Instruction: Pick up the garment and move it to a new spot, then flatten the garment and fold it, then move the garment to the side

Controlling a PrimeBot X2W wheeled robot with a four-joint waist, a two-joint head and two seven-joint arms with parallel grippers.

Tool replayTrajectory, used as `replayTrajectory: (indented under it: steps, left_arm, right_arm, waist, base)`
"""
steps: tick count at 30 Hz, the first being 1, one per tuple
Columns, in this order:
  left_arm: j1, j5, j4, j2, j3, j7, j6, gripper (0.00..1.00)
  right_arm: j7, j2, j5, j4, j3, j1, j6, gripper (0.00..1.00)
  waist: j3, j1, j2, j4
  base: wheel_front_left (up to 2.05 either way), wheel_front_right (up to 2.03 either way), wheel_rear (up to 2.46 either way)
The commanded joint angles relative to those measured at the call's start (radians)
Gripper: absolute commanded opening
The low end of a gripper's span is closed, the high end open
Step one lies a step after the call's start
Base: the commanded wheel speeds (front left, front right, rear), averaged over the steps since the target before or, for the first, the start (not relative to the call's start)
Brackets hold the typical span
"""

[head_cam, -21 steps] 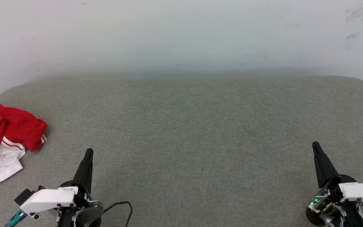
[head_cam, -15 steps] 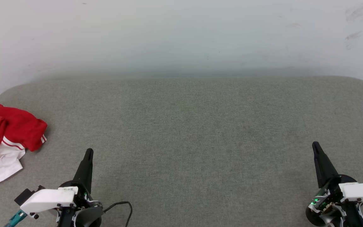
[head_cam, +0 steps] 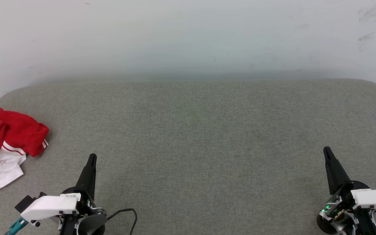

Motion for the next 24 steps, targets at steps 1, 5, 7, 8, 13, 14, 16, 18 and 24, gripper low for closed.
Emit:
replayTrajectory:
  steps: [1, 5, 7, 8, 13, 14, 16, 18, 24]
  left_arm:
    - [-0.008, 0.001, 0.000, -0.002, 0.002, 0.002, -0.002, 0.00]
    - [0.016, 0.000, 0.021, -0.002, -0.004, -0.002, 0.000, 1.00]
    - [0.021, 0.004, 0.017, -0.003, -0.007, -0.011, 0.000, 1.00]
    - [0.022, 0.006, 0.012, -0.003, -0.007, -0.016, 0.000, 1.00]
    - [0.027, 0.041, -0.005, -0.003, -0.001, -0.042, 0.000, 1.00]
    - [0.027, 0.056, -0.009, -0.003, 0.001, -0.047, 0.000, 1.00]
    - [0.027, 0.086, -0.019, -0.003, 0.005, -0.056, 0.000, 1.00]
    - [0.027, 0.117, -0.028, -0.002, 0.010, -0.066, 0.000, 1.00]
    - [0.027, 0.250, -0.071, -0.002, 0.013, -0.093, 0.013, 1.00]
  right_arm:
    - [0.000, 0.003, -0.004, 0.001, 0.001, -0.011, 0.003, 0.00]
    - [-0.001, 0.001, 0.000, 0.021, 0.001, 0.019, 0.000, 1.00]
    - [-0.010, 0.001, -0.005, 0.020, 0.004, 0.025, 0.000, 1.00]
    - [-0.015, 0.001, -0.009, 0.017, 0.004, 0.027, 0.000, 1.00]
    - [-0.041, 0.001, -0.050, 0.002, -0.001, 0.034, 0.000, 1.00]
    - [-0.046, 0.001, -0.067, -0.002, -0.003, 0.036, 0.000, 1.00]
    - [-0.055, 0.001, -0.099, -0.013, -0.007, 0.039, 0.000, 1.00]
    - [-0.065, 0.001, -0.134, -0.024, -0.010, 0.042, 0.000, 1.00]
    - [-0.092, 0.001, -0.270, -0.071, -0.008, 0.051, 0.000, 1.00]
  waist:
    - [0.000, 0.0000, 0.0000, 0.000]
    - [0.000, 0.0000, 0.0000, 0.000]
    - [0.000, 0.0000, 0.0000, 0.000]
    - [0.000, 0.0000, 0.0000, 0.000]
    - [0.001, 0.0000, 0.0000, 0.000]
    - [0.001, 0.0000, 0.0000, 0.000]
    - [0.002, 0.0000, 0.0000, 0.000]
    - [0.002, 0.0000, 0.0000, 0.001]
    - [0.003, 0.0000, 0.0000, 0.001]
  base:
    - [0.00, 0.00, 0.00]
    - [0.00, 0.00, 0.00]
    - [0.00, 0.00, 0.00]
    - [0.00, 0.00, 0.00]
    - [0.00, 0.00, 0.00]
    - [0.00, 0.00, 0.00]
    - [0.00, 0.00, 0.00]
    - [0.00, 0.00, 0.00]
    - [0.00, 0.00, 0.00]
